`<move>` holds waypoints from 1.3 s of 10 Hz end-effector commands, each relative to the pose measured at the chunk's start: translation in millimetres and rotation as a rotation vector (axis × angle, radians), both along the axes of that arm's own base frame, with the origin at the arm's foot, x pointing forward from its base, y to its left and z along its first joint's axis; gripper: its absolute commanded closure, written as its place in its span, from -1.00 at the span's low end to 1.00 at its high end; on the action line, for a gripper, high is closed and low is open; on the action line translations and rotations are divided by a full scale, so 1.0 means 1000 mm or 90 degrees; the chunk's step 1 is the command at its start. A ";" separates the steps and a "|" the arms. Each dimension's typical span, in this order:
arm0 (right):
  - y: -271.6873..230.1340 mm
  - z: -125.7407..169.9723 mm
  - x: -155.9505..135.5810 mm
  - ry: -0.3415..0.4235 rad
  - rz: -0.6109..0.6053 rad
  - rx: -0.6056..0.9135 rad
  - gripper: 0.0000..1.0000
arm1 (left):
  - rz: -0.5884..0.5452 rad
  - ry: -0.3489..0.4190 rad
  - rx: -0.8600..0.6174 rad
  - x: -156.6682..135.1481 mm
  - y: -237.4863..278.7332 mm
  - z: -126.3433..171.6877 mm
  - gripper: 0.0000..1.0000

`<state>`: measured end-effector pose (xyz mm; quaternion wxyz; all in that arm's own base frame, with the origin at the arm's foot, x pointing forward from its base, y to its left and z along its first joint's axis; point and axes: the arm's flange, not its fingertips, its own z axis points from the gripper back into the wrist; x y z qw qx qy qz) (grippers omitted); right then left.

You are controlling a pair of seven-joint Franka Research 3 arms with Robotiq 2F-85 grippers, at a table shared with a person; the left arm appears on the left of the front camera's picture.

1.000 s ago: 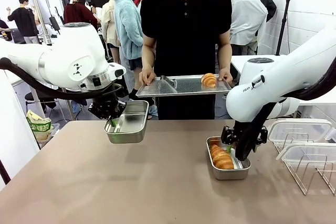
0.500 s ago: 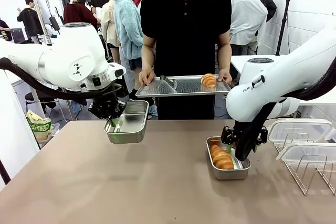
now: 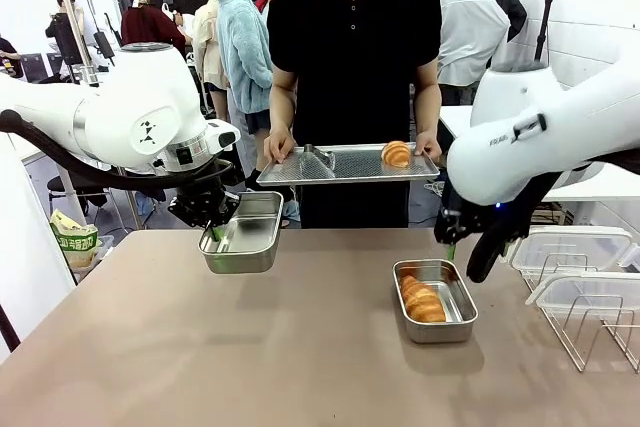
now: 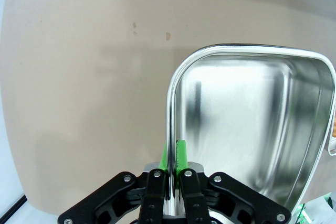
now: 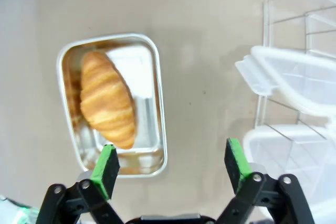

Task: Place the bread in airtight containers.
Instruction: Once an object is inside an Airtight Container , place the container in the center of the table.

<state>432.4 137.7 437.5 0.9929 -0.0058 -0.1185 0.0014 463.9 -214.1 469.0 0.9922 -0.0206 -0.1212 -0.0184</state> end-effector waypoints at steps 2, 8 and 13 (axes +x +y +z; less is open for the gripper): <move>-0.003 0.046 -0.022 -0.062 -0.004 -0.001 -1.00 | 0.003 -0.004 -0.001 -0.001 0.001 0.003 1.00; -0.004 0.073 -0.030 -0.084 0.000 -0.001 -1.00 | 0.003 -0.004 -0.001 -0.001 0.001 0.003 1.00; -0.004 0.073 -0.030 -0.084 0.000 -0.001 -1.00 | 0.003 -0.004 -0.001 -0.001 0.001 0.003 1.00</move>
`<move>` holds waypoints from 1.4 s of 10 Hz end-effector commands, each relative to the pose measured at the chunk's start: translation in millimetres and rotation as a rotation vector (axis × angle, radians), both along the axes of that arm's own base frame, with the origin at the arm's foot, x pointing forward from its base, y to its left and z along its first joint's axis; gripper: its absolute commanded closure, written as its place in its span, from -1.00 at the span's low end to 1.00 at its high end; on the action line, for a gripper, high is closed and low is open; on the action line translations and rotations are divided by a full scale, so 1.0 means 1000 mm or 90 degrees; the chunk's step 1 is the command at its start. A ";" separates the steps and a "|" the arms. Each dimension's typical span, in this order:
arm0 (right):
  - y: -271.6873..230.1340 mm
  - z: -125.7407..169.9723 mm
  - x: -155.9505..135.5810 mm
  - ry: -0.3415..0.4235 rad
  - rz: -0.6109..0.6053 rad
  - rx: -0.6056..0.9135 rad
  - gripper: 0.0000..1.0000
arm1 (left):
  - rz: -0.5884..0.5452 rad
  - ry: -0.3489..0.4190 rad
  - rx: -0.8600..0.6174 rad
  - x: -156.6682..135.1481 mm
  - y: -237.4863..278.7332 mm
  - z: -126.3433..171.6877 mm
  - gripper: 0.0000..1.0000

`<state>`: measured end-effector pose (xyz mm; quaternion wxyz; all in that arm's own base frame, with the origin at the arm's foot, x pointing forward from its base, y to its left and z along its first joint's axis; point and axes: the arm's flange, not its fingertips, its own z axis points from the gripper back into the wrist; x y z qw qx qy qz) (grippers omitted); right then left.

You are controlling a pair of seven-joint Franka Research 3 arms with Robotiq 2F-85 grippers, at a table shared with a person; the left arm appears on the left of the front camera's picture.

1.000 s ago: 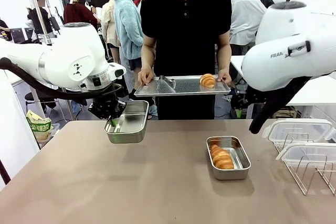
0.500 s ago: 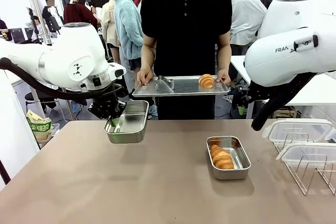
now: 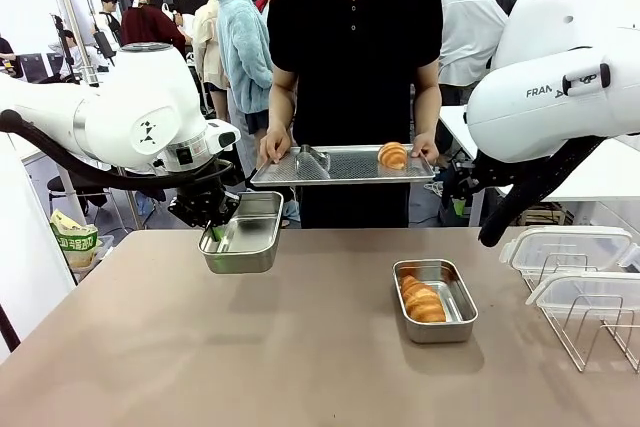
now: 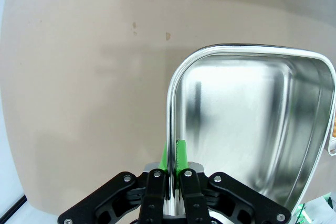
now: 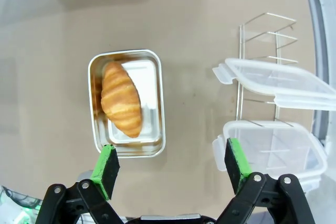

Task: Place the bread in airtight containers.
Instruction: Once an object is inside an Airtight Container , place the container in the center of the table.

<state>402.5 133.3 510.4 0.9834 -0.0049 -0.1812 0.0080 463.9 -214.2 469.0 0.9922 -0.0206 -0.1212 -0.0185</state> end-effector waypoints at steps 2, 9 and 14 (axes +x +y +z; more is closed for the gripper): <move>0.000 0.000 0.000 -0.003 -0.009 0.000 -1.00 | 0.003 -0.004 -0.001 -0.001 0.001 0.003 1.00; 0.000 0.000 0.000 -0.003 -0.009 0.000 -1.00 | 0.003 -0.004 -0.001 -0.001 0.001 0.003 1.00; 0.000 0.000 0.000 -0.003 -0.009 0.000 -1.00 | 0.003 -0.004 -0.001 -0.001 0.001 0.003 1.00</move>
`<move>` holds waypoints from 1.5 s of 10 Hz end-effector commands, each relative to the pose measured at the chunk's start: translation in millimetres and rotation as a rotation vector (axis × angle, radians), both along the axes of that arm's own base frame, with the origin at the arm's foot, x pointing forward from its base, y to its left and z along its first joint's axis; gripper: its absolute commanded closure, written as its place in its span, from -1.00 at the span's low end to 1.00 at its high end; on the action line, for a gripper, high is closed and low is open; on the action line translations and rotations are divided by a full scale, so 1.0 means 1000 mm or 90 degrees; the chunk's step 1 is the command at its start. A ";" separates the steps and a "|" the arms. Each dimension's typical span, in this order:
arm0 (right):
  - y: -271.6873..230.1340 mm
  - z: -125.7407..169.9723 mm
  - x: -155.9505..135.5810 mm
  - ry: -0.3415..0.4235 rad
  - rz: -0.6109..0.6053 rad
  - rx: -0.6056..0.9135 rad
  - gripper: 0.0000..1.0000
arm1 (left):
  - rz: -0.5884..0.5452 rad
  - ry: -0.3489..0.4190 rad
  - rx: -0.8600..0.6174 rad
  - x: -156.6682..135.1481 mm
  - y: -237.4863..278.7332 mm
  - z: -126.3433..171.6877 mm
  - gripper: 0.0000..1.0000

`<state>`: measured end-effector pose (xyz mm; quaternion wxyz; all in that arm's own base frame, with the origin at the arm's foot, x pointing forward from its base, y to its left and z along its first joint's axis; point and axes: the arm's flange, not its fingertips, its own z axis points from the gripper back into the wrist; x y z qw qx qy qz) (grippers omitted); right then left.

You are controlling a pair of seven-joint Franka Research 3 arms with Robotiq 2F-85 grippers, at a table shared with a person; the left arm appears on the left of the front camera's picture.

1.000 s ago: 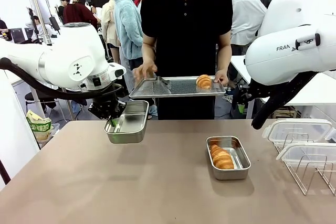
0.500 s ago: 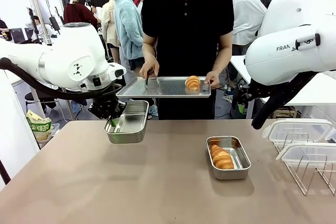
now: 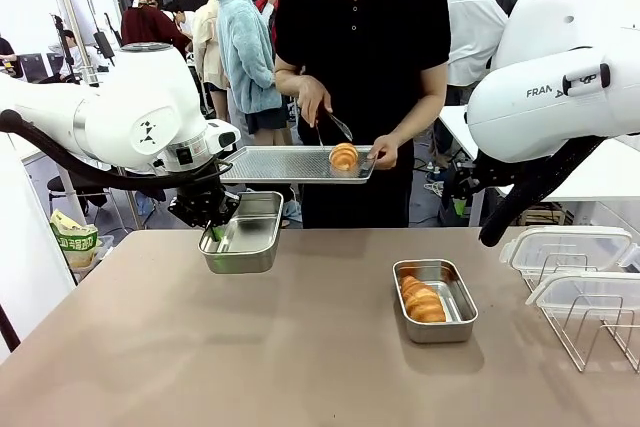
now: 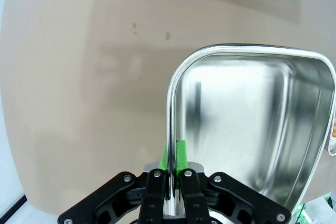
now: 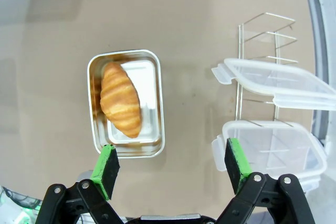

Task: Place the bread in airtight containers.
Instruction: Once an object is inside an Airtight Container , place the container in the center of the table.

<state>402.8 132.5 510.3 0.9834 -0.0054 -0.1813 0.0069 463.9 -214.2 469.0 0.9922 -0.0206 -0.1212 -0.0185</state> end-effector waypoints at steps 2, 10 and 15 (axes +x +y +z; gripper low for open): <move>0.001 0.000 0.000 -0.003 -0.007 0.000 -1.00 | 0.003 -0.004 -0.001 -0.001 0.001 0.003 1.00; 0.001 0.000 0.000 -0.003 -0.007 0.000 -1.00 | 0.003 -0.004 -0.001 -0.001 0.001 0.003 1.00; 0.001 0.000 0.000 -0.003 -0.007 0.000 -1.00 | 0.003 -0.004 -0.001 -0.001 0.001 0.003 1.00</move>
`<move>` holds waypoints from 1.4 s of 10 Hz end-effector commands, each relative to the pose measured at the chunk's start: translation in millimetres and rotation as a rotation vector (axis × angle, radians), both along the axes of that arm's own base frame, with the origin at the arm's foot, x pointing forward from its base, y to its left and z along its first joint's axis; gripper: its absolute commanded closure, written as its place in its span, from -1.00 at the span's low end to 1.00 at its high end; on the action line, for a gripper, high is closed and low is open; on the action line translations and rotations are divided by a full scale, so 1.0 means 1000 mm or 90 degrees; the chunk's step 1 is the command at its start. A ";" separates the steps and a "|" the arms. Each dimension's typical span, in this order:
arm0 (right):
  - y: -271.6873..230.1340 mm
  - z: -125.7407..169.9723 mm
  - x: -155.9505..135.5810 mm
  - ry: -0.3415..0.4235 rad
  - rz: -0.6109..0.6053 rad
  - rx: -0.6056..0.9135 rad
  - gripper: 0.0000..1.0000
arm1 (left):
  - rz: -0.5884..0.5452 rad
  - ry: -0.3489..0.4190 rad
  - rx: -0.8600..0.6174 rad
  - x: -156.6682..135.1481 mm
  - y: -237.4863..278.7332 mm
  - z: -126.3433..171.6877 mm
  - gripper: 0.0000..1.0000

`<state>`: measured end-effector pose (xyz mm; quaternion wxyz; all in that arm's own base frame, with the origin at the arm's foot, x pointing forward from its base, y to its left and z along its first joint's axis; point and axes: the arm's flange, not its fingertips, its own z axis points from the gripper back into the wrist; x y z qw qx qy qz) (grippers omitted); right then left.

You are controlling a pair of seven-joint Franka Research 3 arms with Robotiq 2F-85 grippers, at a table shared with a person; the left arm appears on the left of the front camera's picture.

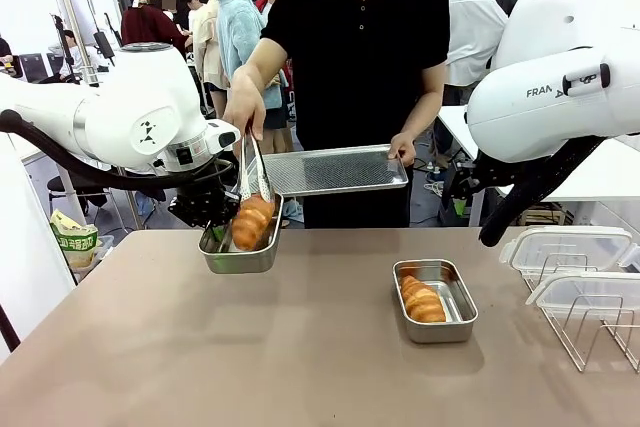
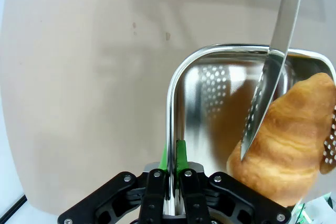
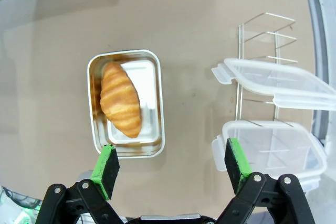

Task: Place the bread in airtight containers.
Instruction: Once an object is inside an Airtight Container , place the container in the center of the table.

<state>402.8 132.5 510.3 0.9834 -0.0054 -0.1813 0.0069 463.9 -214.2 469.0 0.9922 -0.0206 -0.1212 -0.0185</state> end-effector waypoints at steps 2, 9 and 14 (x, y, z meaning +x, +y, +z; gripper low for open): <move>0.001 0.000 0.000 -0.003 -0.007 0.000 -1.00 | 0.003 -0.004 -0.001 -0.001 0.001 0.003 1.00; 0.001 0.000 0.000 -0.003 -0.007 0.000 -1.00 | 0.003 -0.004 -0.001 -0.001 0.001 0.003 1.00; 0.001 0.000 0.000 -0.003 -0.007 0.000 -1.00 | 0.003 -0.004 -0.001 -0.001 0.001 0.003 1.00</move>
